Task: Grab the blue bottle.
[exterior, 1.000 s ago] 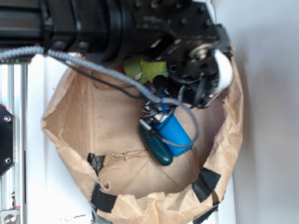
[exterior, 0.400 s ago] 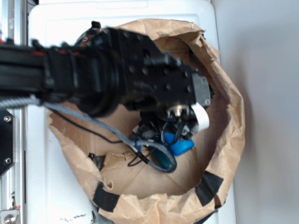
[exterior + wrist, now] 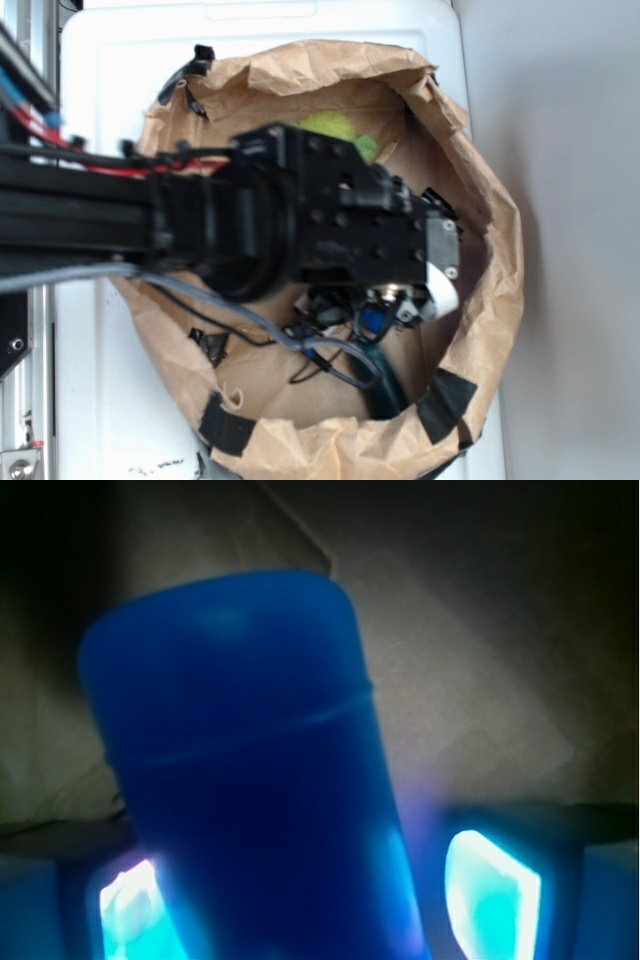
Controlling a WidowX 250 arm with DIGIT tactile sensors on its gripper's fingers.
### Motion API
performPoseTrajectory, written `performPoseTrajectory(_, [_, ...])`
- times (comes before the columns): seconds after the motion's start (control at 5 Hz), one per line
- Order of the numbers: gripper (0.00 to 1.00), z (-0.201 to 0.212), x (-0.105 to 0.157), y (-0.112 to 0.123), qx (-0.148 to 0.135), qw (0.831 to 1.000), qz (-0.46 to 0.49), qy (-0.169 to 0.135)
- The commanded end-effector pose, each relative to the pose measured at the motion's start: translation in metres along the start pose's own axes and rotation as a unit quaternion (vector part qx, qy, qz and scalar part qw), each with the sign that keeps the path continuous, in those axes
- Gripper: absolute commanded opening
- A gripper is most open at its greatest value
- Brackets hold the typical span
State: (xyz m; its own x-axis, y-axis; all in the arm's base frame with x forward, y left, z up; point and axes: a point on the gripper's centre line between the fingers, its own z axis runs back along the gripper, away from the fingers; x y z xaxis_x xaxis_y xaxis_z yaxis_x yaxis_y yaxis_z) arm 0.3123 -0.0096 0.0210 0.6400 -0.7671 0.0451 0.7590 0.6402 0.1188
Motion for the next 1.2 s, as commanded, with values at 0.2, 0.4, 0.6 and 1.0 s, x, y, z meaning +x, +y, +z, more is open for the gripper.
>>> performPoseTrajectory(0.2, [0.0,0.01,0.032,0.003,0.019,0.999,0.004,-0.033])
performPoseTrajectory(0.4, [0.0,0.024,0.017,0.003,0.018,0.999,0.006,-0.035])
performPoseTrajectory(0.6, [0.0,0.034,-0.003,0.003,0.023,0.999,0.029,-0.017])
performPoseTrajectory(1.0, [0.0,0.066,-0.032,0.001,0.023,0.996,0.08,0.023])
